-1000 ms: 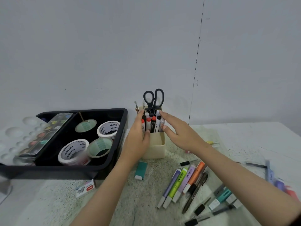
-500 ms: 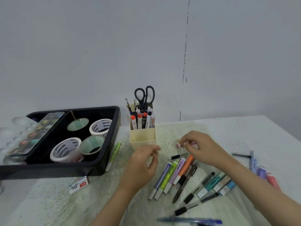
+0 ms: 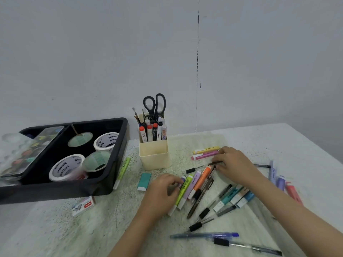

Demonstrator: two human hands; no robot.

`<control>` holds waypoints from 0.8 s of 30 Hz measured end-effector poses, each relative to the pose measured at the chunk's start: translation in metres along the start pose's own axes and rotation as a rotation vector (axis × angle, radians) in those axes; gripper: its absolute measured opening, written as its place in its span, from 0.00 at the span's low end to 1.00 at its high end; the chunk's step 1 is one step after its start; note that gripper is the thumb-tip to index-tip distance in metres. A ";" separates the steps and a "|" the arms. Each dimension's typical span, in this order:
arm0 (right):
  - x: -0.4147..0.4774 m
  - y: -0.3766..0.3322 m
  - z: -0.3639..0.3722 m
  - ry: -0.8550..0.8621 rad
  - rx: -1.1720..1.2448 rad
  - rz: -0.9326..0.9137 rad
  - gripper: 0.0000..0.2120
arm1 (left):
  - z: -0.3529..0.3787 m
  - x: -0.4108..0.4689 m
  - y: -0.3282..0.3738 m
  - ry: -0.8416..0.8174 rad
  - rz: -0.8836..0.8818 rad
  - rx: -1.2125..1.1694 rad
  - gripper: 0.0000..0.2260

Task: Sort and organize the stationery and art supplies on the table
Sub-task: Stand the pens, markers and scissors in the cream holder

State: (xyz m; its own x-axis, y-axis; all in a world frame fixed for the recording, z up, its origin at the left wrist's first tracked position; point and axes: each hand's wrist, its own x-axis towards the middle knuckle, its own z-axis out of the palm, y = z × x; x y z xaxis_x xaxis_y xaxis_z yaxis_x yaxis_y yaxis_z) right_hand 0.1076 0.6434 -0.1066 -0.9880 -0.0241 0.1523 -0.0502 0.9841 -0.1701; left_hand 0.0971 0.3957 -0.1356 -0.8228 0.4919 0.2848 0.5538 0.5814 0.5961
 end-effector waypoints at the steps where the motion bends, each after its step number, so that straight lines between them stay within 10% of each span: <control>1: 0.001 0.000 0.000 -0.005 0.010 0.009 0.13 | 0.000 0.000 0.000 -0.003 -0.009 -0.008 0.09; 10: 0.013 0.012 -0.012 0.003 0.026 -0.024 0.05 | 0.002 0.009 0.006 0.052 -0.038 -0.089 0.11; 19: 0.000 -0.021 -0.059 0.316 0.803 -0.023 0.08 | 0.001 0.045 0.041 0.246 0.276 0.139 0.27; 24: -0.001 -0.040 -0.066 0.307 1.009 -0.040 0.04 | 0.004 0.055 0.061 0.185 0.074 -0.100 0.13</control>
State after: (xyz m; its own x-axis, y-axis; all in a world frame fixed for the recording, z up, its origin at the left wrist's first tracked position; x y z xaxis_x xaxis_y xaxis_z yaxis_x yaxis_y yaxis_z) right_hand 0.1205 0.6159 -0.0356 -0.9107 0.1307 0.3917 -0.3194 0.3783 -0.8688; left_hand 0.0866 0.4606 -0.0865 -0.7950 0.3977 0.4580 0.6056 0.4767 0.6372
